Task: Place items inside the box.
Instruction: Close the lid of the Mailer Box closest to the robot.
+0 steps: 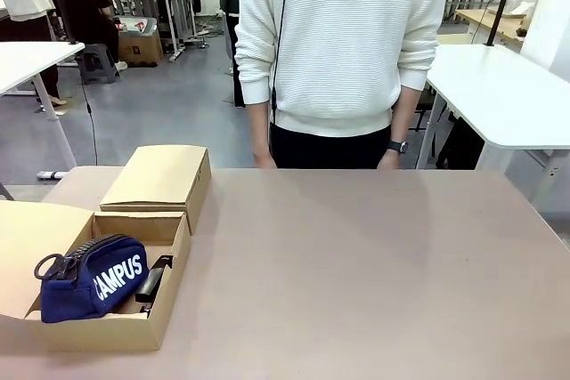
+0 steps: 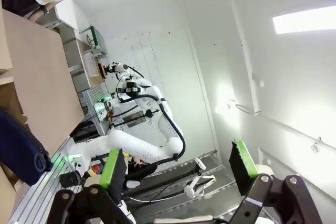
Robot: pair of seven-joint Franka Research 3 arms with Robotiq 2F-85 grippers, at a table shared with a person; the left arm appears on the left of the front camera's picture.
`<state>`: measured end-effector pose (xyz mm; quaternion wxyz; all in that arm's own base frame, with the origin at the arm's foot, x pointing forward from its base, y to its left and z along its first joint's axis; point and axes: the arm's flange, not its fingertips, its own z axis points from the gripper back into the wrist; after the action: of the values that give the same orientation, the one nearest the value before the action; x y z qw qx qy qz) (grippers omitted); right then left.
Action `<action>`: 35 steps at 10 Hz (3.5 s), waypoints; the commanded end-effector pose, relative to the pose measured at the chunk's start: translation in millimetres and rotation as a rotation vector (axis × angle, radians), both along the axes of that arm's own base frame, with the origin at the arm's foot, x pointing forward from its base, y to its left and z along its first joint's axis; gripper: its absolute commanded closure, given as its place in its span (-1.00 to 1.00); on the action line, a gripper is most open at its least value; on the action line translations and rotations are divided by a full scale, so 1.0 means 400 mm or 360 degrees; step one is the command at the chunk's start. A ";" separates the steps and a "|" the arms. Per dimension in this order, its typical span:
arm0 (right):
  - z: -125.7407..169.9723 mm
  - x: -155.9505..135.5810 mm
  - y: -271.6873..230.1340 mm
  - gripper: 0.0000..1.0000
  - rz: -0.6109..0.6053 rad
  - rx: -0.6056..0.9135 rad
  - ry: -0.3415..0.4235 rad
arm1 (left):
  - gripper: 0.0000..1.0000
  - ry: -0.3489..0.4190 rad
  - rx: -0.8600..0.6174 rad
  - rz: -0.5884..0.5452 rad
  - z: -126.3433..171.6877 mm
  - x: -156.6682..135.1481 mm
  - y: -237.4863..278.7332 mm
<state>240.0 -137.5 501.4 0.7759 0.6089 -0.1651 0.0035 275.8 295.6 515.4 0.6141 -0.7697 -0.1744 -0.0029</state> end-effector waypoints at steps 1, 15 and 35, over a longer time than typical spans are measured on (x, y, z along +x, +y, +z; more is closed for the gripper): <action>0.006 -0.001 -0.003 -1.00 0.0005 0.0026 -0.0035 | -1.00 0.0033 0.0078 -0.0028 -0.008 -0.037 0.011; 0.006 -0.001 -0.003 -1.00 0.0005 0.0026 -0.0035 | -1.00 0.0041 0.0063 -0.0015 -0.011 -0.034 0.011; 0.006 -0.001 -0.003 -1.00 0.0005 0.0026 -0.0035 | -1.00 -0.2681 0.2164 0.0066 0.046 0.055 0.033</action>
<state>239.6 -137.9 502.2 0.7760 0.6086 -0.1656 0.0036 297.4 299.4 539.4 0.6182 0.0213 -0.5112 -0.5967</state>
